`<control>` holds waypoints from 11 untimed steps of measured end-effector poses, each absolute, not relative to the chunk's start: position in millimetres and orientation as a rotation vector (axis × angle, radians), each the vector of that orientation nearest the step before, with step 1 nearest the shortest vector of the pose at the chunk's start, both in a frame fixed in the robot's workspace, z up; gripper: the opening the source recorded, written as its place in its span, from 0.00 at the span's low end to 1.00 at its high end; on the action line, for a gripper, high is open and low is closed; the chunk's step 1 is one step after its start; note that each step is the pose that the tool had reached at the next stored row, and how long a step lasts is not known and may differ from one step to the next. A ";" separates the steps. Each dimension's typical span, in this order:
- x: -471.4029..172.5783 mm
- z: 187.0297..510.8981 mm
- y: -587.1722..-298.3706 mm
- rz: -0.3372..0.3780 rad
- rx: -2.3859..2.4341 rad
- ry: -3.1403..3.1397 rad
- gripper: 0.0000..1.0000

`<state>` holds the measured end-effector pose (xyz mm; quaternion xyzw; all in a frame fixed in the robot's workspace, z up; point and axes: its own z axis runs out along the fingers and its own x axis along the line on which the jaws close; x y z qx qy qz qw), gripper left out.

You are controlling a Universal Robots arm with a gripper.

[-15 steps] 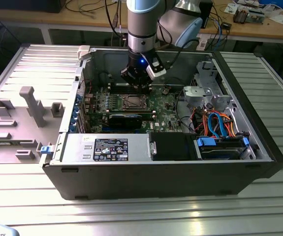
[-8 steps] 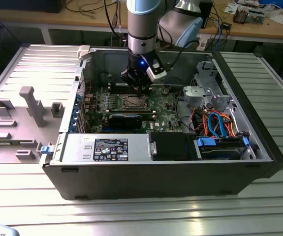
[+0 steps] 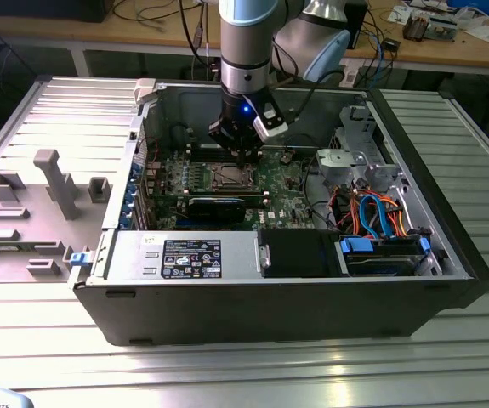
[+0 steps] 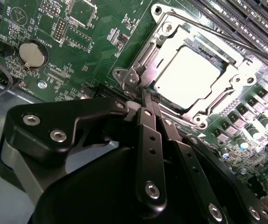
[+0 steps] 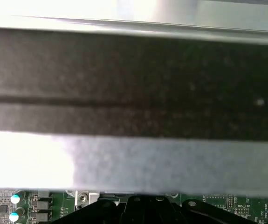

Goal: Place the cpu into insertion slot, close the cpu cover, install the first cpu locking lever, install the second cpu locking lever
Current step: 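Install the second cpu locking lever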

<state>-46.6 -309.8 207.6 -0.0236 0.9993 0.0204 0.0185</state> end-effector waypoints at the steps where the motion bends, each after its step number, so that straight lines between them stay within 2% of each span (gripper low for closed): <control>1: -46.6 207.6 -310.4 0.063 -0.073 3.103 0.11; 11: -46.7 208.6 -313.1 0.062 -0.073 3.103 0.11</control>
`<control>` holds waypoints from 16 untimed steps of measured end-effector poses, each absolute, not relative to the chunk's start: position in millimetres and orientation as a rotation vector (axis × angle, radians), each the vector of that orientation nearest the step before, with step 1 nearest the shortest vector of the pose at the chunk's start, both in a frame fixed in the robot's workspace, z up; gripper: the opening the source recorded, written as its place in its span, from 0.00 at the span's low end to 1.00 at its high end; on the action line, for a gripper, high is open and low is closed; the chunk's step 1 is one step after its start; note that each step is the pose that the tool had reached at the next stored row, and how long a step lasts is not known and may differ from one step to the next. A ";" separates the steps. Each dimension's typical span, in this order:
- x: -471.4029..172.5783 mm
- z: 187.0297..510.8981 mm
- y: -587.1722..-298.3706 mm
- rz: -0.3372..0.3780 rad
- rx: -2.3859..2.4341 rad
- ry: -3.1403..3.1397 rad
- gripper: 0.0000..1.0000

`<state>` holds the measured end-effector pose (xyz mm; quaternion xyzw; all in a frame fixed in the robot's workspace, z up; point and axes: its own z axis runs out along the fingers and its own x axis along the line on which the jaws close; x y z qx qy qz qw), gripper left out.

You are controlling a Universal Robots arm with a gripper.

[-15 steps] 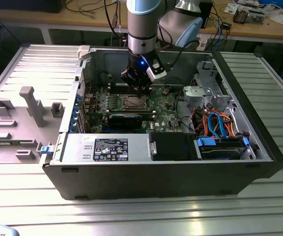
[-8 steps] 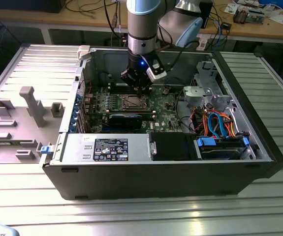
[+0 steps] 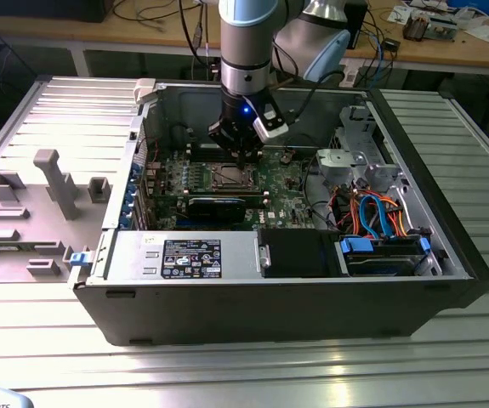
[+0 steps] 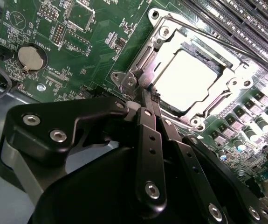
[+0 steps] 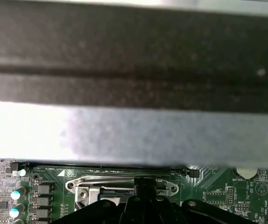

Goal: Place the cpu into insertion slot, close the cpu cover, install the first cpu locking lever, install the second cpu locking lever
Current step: 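Install the second cpu locking lever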

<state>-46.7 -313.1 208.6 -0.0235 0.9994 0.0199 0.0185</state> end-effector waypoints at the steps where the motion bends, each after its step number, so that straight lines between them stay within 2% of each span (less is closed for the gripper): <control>1: -46.6 209.9 -313.1 0.060 -0.073 3.103 0.11; 16: -46.7 215.4 -322.1 0.032 -0.074 3.104 0.11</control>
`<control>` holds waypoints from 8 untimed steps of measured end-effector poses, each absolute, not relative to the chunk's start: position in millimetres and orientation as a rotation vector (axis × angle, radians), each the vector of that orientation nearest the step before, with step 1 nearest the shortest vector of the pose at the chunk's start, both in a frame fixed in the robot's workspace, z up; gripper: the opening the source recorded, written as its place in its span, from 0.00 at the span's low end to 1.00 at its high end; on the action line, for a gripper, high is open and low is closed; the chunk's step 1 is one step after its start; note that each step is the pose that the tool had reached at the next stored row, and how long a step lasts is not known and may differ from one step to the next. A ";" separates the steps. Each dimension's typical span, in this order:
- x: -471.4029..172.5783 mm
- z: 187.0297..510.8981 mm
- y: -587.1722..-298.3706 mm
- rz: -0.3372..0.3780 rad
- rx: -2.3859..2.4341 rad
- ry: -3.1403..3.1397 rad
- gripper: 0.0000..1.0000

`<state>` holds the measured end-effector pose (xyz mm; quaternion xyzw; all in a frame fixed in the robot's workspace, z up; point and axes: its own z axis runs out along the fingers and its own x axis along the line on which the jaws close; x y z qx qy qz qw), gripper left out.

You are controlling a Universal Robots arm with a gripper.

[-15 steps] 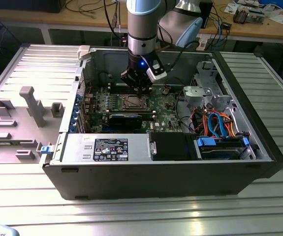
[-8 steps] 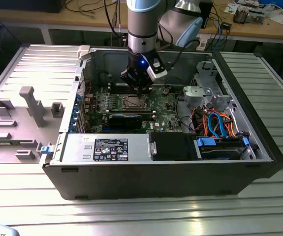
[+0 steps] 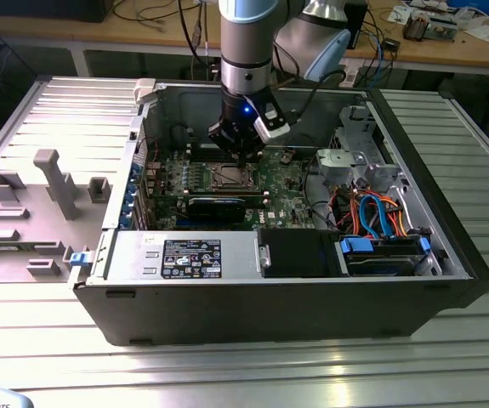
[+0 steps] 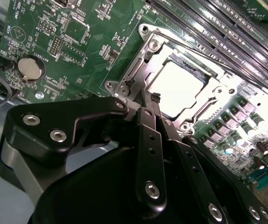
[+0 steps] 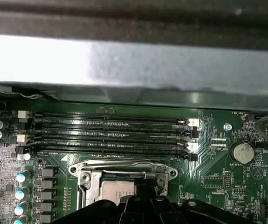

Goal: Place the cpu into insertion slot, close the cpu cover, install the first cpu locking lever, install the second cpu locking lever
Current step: 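Install the second cpu locking lever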

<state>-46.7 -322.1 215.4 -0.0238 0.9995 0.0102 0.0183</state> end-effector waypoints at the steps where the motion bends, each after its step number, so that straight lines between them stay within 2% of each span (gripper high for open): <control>1: -46.6 217.1 -322.0 0.030 -0.074 3.104 0.11; 8: -46.6 226.8 -322.2 0.004 -0.074 3.104 0.11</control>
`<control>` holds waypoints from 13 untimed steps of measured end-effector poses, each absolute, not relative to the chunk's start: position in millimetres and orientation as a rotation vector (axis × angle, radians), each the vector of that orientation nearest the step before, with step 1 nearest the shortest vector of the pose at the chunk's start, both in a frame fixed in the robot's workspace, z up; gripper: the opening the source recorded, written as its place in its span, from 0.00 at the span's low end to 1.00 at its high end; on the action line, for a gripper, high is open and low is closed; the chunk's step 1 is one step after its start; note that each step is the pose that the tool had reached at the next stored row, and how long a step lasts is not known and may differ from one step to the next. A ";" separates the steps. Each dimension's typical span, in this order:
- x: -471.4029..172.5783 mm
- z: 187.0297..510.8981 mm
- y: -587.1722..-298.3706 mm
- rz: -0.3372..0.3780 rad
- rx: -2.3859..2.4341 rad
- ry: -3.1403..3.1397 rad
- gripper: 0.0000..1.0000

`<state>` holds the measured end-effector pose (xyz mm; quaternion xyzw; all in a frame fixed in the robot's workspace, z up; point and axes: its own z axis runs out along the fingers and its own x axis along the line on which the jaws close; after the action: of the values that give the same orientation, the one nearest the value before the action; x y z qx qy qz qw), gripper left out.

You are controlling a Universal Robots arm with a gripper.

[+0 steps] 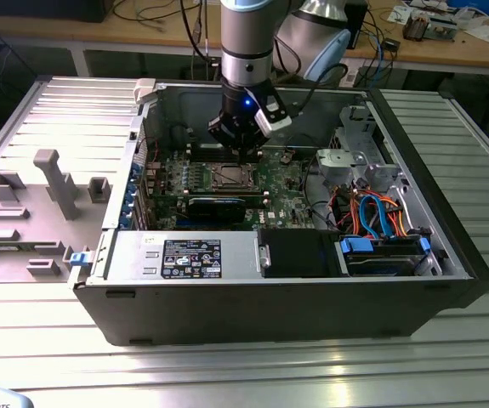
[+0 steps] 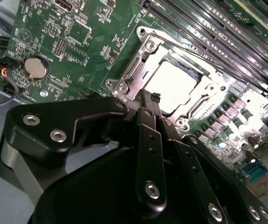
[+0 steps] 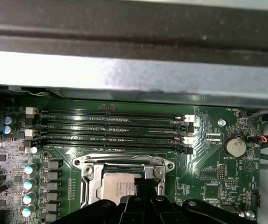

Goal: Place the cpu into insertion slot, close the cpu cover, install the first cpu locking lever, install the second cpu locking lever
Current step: 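Install the second cpu locking lever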

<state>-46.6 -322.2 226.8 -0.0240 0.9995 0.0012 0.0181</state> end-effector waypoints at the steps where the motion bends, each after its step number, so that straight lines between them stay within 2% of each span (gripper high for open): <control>1: -46.7 226.8 -322.4 0.004 -0.074 3.104 0.11; 13: -46.7 233.7 -331.6 -0.003 -0.074 3.105 0.11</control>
<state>-46.7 -331.6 233.7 -0.0239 0.9996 -0.0009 0.0181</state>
